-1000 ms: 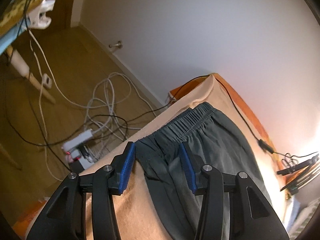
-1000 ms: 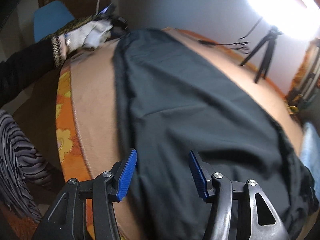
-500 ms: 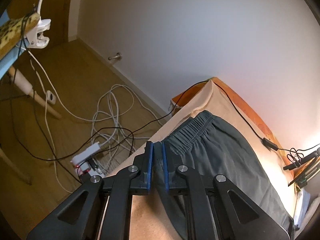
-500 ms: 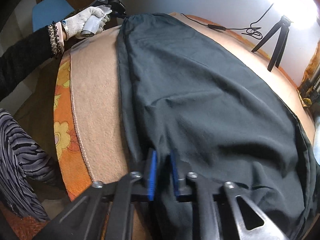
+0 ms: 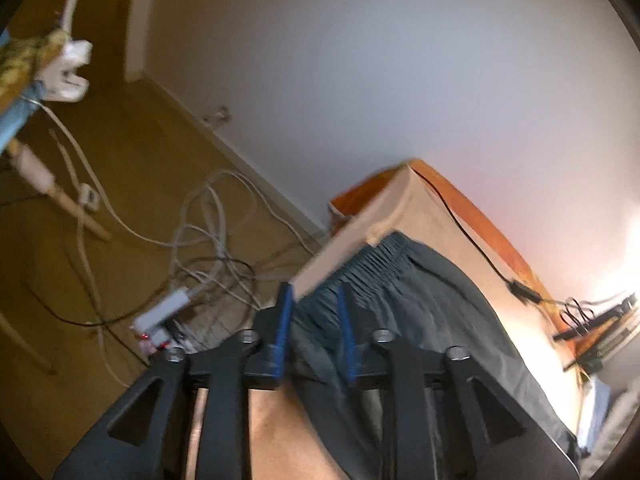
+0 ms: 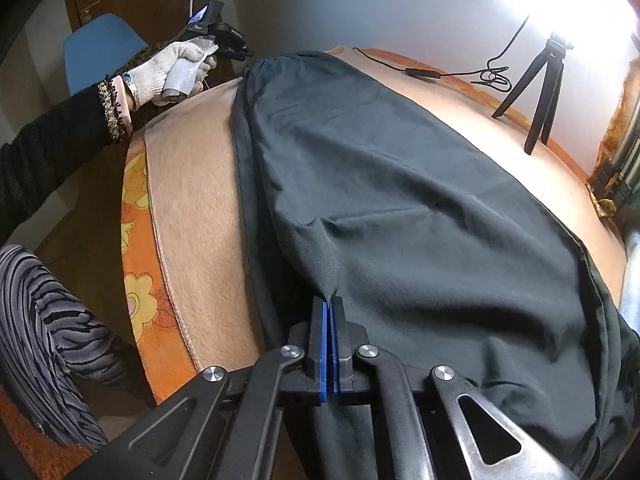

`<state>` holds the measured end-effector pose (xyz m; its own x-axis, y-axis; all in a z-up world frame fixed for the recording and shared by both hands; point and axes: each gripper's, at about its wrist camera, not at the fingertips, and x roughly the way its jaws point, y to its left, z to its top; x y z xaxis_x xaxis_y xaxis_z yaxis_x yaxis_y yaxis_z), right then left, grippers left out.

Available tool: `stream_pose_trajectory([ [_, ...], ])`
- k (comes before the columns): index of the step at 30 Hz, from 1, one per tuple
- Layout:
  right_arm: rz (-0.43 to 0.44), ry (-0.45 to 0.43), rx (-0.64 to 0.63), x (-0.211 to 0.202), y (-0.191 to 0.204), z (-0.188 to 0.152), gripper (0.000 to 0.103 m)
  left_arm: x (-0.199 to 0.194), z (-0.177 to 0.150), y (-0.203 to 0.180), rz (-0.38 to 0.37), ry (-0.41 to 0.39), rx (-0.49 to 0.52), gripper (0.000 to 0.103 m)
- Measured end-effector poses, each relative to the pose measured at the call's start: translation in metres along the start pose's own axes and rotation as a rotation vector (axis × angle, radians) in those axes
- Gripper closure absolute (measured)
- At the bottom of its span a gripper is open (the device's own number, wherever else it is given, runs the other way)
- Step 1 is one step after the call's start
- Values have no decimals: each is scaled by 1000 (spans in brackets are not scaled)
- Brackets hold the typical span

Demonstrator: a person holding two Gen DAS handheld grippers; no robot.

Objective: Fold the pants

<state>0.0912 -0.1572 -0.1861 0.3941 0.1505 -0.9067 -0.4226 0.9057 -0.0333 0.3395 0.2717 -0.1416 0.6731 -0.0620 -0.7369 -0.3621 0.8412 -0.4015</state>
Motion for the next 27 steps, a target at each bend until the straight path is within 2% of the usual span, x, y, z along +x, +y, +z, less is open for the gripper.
stream_pose_trajectory([
  [4, 3, 2, 4, 3, 1, 1, 103, 11, -3, -10, -12, 37, 27, 71],
  [7, 2, 7, 4, 4, 1, 1, 103, 17, -5, -14, 14, 46, 28, 67],
  [11, -1, 6, 3, 3, 0, 1, 103, 24, -6, -15, 47, 48, 18, 67],
  [12, -1, 5, 2, 3, 0, 1, 103, 24, -6, -17, 54, 41, 30, 70],
  [15, -5, 4, 1, 4, 0, 1, 103, 25, -8, -25, 88, 13, 67, 88],
  [18, -13, -8, 0, 1, -1, 1, 103, 19, -7, -28, 82, -20, 72, 96],
  [22, -18, -33, 3, -10, -4, 2, 103, 9, -2, -29, 78, -35, 79, 97],
  [27, 9, -51, 22, -21, -7, 1, 103, -1, 0, -34, 99, -42, 138, 97],
])
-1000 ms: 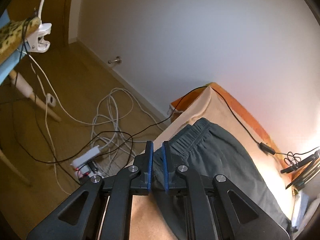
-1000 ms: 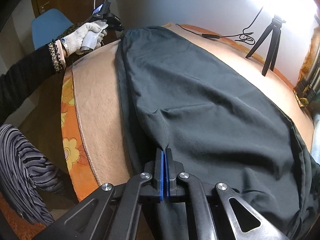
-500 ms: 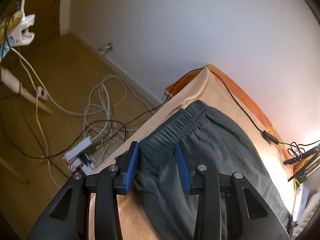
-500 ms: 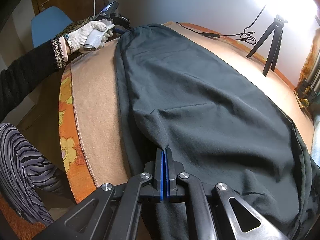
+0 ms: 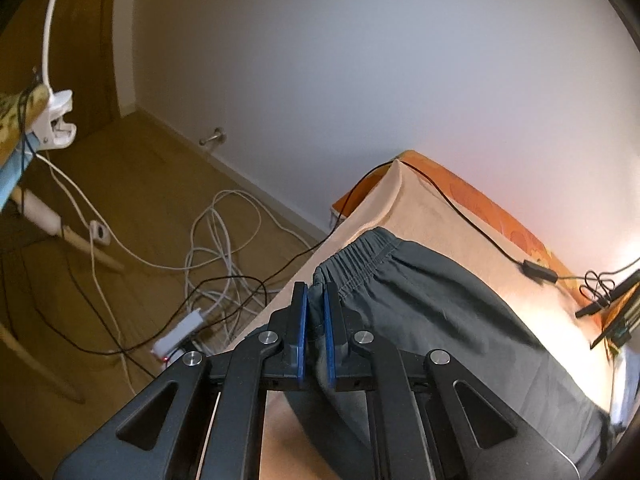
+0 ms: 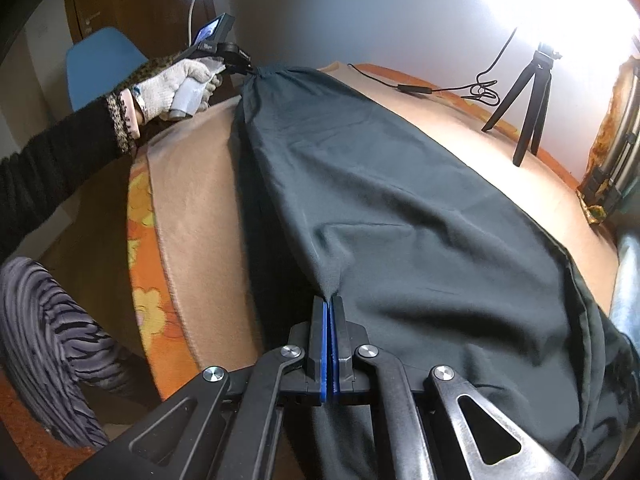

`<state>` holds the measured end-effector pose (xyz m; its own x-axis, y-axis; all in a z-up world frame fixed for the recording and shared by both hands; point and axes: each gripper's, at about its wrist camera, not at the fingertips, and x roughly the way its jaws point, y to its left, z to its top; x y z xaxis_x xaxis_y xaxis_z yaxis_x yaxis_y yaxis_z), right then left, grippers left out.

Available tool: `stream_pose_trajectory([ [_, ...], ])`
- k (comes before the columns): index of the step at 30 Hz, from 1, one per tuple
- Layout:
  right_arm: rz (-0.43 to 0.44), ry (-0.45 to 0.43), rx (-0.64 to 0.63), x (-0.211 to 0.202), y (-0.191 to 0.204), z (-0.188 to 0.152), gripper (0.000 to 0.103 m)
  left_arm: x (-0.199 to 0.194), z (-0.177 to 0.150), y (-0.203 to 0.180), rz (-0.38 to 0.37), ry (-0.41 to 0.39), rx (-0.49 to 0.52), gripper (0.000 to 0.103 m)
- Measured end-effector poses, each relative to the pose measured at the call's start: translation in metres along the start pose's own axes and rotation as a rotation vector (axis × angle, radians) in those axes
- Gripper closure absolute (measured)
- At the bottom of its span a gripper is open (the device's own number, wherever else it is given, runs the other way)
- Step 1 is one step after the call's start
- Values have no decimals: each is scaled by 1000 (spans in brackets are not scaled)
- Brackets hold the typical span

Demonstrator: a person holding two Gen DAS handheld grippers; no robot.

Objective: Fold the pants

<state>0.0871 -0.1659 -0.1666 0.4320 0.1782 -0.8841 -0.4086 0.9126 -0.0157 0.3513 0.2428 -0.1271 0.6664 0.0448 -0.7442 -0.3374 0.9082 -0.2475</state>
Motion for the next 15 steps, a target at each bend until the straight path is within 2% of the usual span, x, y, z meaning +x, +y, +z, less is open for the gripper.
stream_pose_trajectory([
  [3, 4, 12, -13, 2, 4, -3, 103, -2, 0, 5, 9, 3, -14, 97],
  [7, 57, 55, -33, 13, 14, -11, 103, 2, -4, 15, 54, 17, -18, 97],
  [10, 32, 56, -53, 19, 16, -12, 103, 8, -7, 17, 66, 21, -12, 97],
  [13, 40, 86, -29, 27, 5, -11, 103, 12, -7, 15, 63, 61, -22, 90],
  [15, 44, 100, -11, 28, -1, -13, 95, 8, -5, 15, 71, 66, -26, 87],
])
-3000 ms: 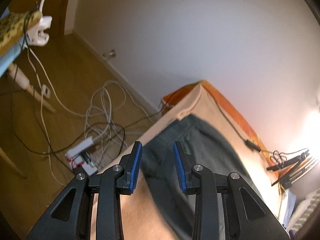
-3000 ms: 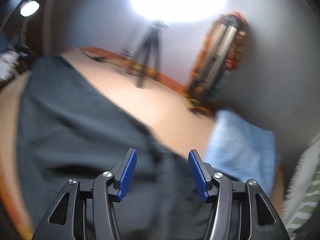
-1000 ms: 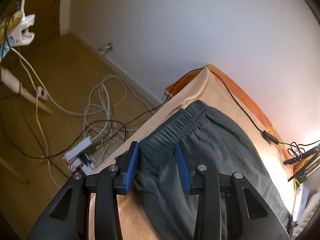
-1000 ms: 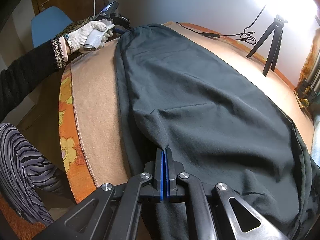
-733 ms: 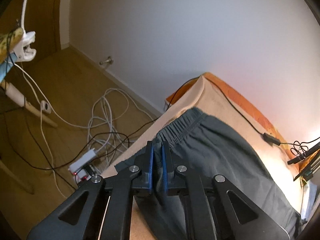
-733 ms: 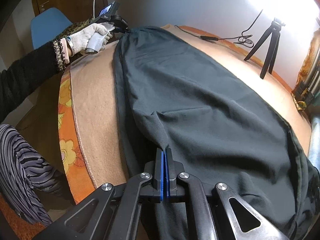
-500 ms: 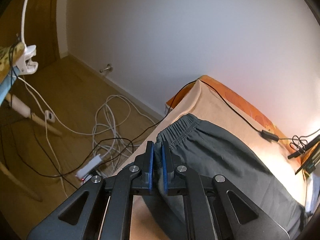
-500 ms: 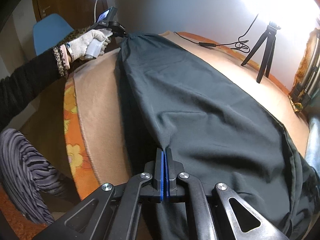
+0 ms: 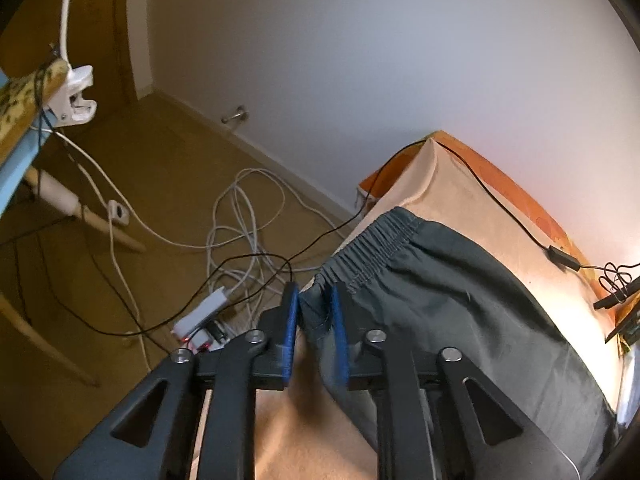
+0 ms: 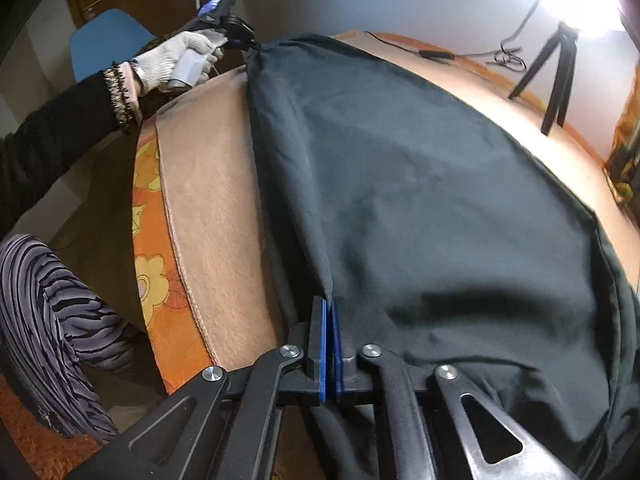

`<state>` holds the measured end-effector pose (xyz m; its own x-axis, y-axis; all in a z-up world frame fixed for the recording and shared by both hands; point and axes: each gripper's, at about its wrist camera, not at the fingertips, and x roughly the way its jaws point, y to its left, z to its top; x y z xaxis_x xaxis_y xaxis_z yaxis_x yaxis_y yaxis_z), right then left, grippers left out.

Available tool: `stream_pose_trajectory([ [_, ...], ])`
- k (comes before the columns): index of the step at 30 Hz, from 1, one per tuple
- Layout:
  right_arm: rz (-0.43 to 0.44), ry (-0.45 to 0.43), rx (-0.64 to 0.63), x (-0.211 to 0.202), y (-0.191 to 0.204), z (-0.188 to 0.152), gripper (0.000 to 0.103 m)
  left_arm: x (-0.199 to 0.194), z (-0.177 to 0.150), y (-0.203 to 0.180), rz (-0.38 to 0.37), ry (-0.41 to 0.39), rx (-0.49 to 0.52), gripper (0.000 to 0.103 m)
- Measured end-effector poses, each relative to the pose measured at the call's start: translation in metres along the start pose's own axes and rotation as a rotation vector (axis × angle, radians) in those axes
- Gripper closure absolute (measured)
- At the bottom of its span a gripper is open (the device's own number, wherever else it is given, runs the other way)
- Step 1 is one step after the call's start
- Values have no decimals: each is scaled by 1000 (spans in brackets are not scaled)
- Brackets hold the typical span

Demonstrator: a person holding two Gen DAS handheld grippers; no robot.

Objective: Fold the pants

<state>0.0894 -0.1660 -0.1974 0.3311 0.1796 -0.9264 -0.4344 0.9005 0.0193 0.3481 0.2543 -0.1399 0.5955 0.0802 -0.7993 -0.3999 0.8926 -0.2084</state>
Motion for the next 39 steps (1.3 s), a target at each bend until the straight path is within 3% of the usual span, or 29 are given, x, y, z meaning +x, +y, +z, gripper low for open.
stream_pose_trajectory([
  [2, -11, -6, 5, -5, -2, -6, 65, -9, 1, 0, 3, -11, 2, 87],
  [5, 0, -54, 29, -23, -5, -15, 66, -31, -1, -4, 7, -42, 7, 87],
  [12, -33, -162, 144, -75, -18, -43, 66, -104, -28, -52, -154, -74, 131, 87],
  [21, -178, -253, 254, -146, -29, -112, 65, -179, -114, -148, -372, 0, 397, 87],
  [28, -291, -237, 371, -181, -49, -185, 63, -207, -190, -216, -514, 101, 588, 87],
  [31, -340, -210, 386, -185, -55, -208, 57, -211, -227, -247, -570, 151, 653, 87],
  [39, -403, -139, 312, -169, -60, -231, 52, -213, -317, -306, -668, 295, 794, 87],
])
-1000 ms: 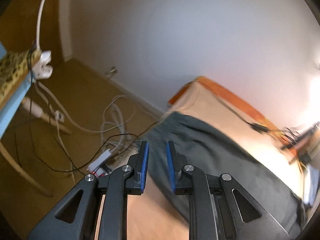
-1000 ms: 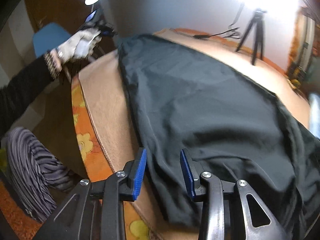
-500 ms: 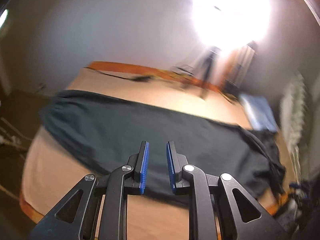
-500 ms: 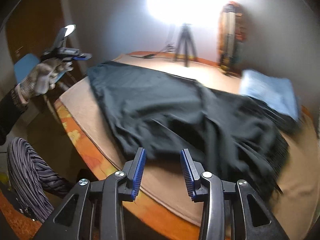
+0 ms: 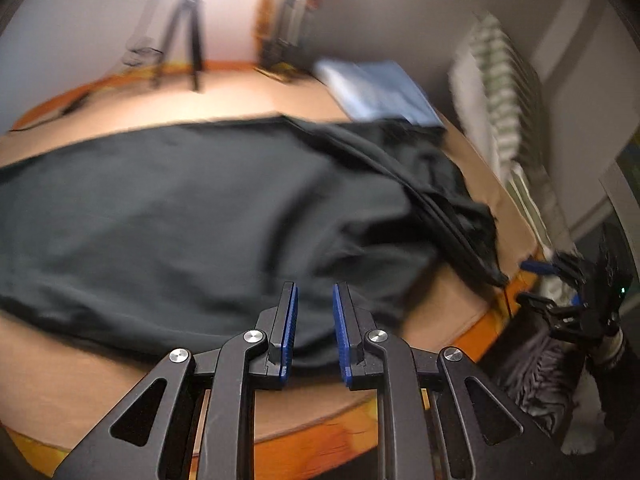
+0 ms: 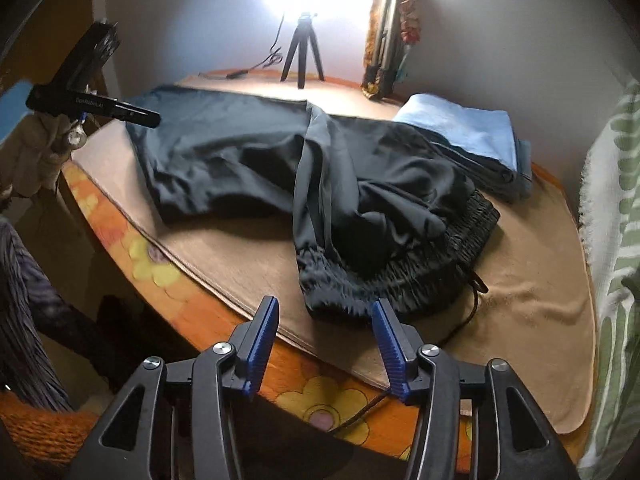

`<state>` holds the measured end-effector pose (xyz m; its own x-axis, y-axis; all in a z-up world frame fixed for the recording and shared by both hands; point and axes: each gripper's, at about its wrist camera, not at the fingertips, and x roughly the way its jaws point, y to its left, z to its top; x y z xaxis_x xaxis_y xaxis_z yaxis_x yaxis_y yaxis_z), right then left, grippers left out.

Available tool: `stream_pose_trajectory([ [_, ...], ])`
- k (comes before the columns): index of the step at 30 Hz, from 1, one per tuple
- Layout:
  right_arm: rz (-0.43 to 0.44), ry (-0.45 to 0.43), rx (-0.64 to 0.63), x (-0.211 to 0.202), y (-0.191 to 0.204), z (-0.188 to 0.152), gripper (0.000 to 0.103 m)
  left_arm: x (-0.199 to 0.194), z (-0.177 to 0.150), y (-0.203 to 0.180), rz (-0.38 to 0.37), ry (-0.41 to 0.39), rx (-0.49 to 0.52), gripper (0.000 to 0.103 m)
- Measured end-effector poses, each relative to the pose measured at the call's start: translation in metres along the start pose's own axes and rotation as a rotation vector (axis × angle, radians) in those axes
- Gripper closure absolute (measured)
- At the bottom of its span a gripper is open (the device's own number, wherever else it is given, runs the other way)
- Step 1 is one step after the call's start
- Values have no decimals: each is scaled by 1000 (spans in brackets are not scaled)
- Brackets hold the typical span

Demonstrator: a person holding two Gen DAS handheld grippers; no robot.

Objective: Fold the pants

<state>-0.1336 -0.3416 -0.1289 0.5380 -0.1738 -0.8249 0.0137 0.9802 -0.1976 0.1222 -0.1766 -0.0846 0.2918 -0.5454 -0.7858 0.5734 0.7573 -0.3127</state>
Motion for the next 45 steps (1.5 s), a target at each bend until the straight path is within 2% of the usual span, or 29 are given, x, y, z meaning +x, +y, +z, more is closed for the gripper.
stream_pose_trajectory([
  [6, -51, 24, -168, 24, 21, -1, 51, 31, -14, -37, -35, 69, 67, 87],
  [9, -84, 42, -215, 36, 24, -1, 55, 43, -14, -49, -34, 90, 112, 87],
  [10, -101, 47, -230, 39, 23, -1, 65, 45, -14, -51, -29, 92, 125, 87],
  [11, -112, 54, -236, 40, 21, 0, 81, 48, -14, -53, -26, 95, 137, 87],
  [14, -90, 47, -202, 36, 8, 7, 90, 54, -12, -52, -27, 106, 140, 87],
  [20, -135, -21, -160, 10, -30, 35, 93, 71, -15, -50, -21, 152, 139, 87],
  [24, -191, -43, -161, 4, -61, 61, 93, 72, -14, -50, -24, 151, 144, 87],
  [30, -210, -26, -129, 28, -114, 103, 94, 74, -13, -52, -29, 150, 140, 87],
  [33, -183, -10, -68, 46, -145, 116, 94, 73, -14, -51, -32, 147, 137, 87],
  [37, -135, 0, 54, 75, -186, 119, 92, 72, -13, -50, -38, 147, 131, 87],
  [39, -100, 0, 127, 85, -200, 116, 82, 72, -13, -50, -38, 147, 133, 87],
  [41, -74, 0, 228, 91, -216, 106, 63, 72, -12, -50, -38, 148, 131, 87],
  [45, 26, -39, 403, 85, -229, 74, 51, 71, -13, -49, -41, 147, 129, 87],
])
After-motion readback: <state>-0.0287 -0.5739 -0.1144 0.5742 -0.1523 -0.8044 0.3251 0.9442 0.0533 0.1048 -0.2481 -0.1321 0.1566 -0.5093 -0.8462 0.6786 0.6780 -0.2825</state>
